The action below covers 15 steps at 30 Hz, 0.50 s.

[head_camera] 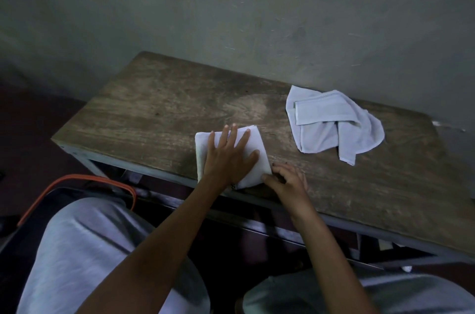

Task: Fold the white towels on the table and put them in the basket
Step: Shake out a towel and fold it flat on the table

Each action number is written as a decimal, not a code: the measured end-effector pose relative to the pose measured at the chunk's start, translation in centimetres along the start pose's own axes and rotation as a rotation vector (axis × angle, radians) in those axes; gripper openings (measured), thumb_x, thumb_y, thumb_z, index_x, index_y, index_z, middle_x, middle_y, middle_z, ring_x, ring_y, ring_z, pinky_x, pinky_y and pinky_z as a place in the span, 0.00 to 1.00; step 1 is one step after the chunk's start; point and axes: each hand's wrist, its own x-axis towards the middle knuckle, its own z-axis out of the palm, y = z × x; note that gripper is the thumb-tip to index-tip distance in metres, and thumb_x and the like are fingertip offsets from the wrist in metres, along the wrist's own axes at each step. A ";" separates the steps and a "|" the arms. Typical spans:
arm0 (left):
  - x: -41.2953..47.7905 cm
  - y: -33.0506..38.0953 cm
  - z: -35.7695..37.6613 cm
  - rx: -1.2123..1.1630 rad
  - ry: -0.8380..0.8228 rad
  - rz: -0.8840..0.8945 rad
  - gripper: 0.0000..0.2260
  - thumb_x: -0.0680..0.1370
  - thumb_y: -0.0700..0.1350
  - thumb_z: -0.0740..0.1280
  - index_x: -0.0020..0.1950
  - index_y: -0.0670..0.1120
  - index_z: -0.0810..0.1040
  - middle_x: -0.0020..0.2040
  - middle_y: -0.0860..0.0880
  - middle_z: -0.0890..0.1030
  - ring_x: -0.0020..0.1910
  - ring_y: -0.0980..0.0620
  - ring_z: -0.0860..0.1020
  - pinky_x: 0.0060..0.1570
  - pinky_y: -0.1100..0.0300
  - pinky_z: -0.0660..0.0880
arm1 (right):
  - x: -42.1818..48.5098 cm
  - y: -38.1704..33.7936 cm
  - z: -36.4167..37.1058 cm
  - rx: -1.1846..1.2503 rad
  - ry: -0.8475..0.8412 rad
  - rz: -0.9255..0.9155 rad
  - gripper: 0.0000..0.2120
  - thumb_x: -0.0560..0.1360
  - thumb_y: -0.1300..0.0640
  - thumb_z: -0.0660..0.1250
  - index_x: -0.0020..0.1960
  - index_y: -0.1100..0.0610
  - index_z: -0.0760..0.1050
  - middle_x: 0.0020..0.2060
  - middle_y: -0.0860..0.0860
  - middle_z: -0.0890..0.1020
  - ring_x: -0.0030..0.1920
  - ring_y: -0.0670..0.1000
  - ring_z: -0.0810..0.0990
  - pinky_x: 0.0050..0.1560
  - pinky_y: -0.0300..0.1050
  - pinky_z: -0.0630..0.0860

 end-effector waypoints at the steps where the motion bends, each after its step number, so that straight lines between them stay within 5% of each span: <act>1: 0.0 0.0 0.0 -0.007 -0.001 0.003 0.29 0.75 0.62 0.50 0.70 0.49 0.68 0.70 0.41 0.70 0.70 0.41 0.67 0.66 0.38 0.60 | 0.0 -0.3 0.0 -0.017 -0.014 0.018 0.17 0.66 0.40 0.70 0.51 0.47 0.80 0.58 0.42 0.75 0.66 0.47 0.65 0.72 0.50 0.55; 5: 0.0 -0.2 -0.2 -0.030 -0.005 0.020 0.28 0.76 0.60 0.49 0.70 0.48 0.69 0.70 0.41 0.70 0.70 0.40 0.67 0.66 0.37 0.60 | -0.2 -0.5 0.1 -0.163 -0.089 0.006 0.23 0.65 0.36 0.64 0.55 0.45 0.79 0.60 0.39 0.67 0.62 0.42 0.57 0.73 0.49 0.48; 15: 0.2 -0.2 -0.1 0.006 -0.023 0.027 0.28 0.76 0.61 0.47 0.70 0.50 0.67 0.70 0.42 0.69 0.70 0.42 0.66 0.66 0.38 0.60 | -0.1 -0.2 -0.1 -0.175 -0.181 -0.050 0.27 0.62 0.31 0.61 0.50 0.48 0.80 0.57 0.39 0.63 0.65 0.44 0.59 0.72 0.52 0.56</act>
